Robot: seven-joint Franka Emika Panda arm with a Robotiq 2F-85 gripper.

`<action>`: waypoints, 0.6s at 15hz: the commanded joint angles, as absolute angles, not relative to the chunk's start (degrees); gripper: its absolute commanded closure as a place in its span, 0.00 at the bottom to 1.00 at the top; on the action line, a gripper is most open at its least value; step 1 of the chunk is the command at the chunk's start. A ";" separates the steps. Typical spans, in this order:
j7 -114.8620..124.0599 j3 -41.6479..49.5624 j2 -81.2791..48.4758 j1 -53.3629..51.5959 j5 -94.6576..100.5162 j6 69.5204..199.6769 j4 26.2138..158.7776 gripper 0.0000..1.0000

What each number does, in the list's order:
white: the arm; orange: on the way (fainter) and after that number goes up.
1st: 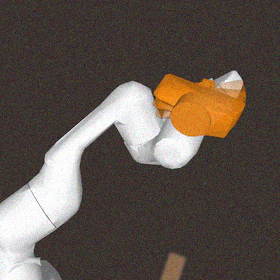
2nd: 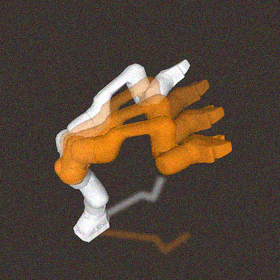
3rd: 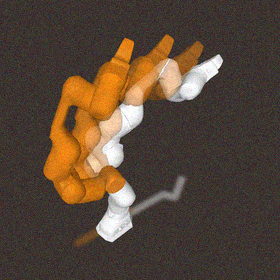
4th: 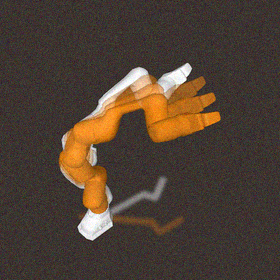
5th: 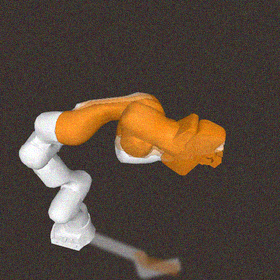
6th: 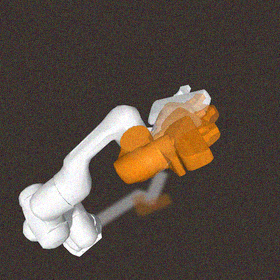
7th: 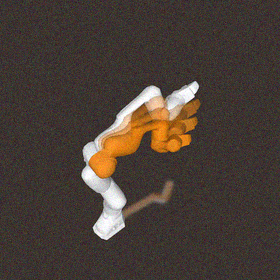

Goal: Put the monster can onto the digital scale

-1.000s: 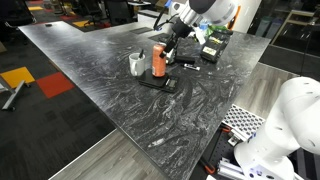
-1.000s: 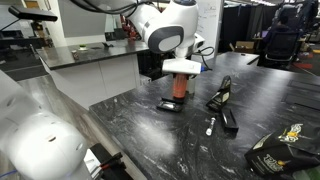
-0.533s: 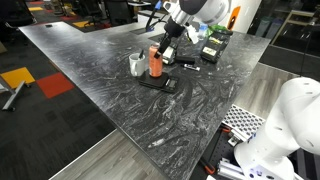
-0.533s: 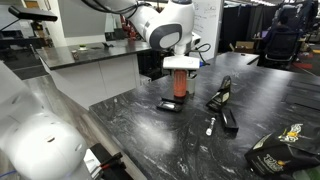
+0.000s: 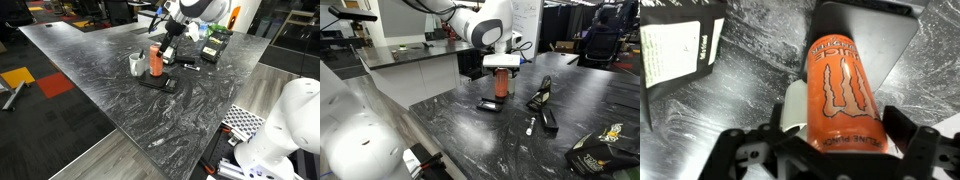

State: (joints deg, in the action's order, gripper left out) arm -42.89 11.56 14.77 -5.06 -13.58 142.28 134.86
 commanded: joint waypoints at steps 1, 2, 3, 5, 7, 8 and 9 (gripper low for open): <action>-32.49 9.00 14.01 -0.73 -6.18 136.88 132.92 0.00; -29.08 8.69 14.19 0.00 -3.97 134.70 132.48 0.00; -28.26 9.14 14.59 -0.14 -3.54 130.03 131.53 0.00; -26.58 9.45 15.14 0.05 -3.09 122.82 129.93 0.00; -22.06 9.15 15.42 1.24 -2.17 117.32 127.99 0.00; -19.45 9.03 15.76 1.82 -1.72 116.62 127.42 0.00; -16.80 8.98 16.28 2.44 -1.09 116.53 126.97 0.00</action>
State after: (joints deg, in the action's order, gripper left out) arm -22.89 10.16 15.54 -0.26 -3.21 119.93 129.18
